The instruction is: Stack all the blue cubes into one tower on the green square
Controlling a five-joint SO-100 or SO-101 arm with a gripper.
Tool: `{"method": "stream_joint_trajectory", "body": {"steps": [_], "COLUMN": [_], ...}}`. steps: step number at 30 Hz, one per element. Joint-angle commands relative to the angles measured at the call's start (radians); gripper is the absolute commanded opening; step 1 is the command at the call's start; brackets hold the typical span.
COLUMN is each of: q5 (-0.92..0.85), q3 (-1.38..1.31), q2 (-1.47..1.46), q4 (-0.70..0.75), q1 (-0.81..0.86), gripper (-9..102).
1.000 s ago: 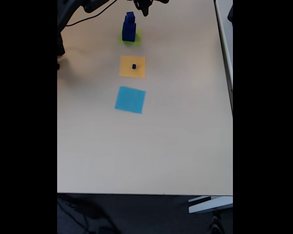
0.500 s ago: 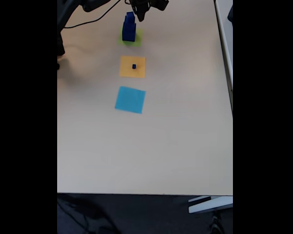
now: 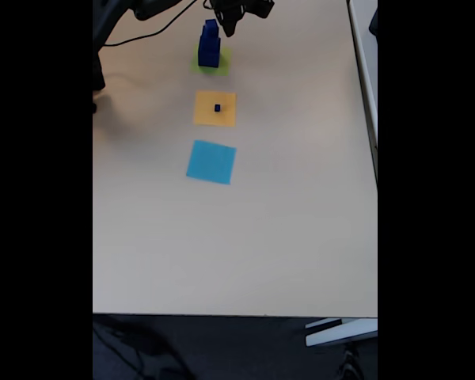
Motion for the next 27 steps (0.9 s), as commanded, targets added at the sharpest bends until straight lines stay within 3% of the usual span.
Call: {"method": "stream_joint_trajectory", "body": {"steps": [1,27], "q5": [-0.012,-0.020], "q3": [-0.015,0.021], "q2": [0.124,0.175], "q4": [0.002,0.008], "q1": [0.008,0.005], "gripper": [0,0]}}
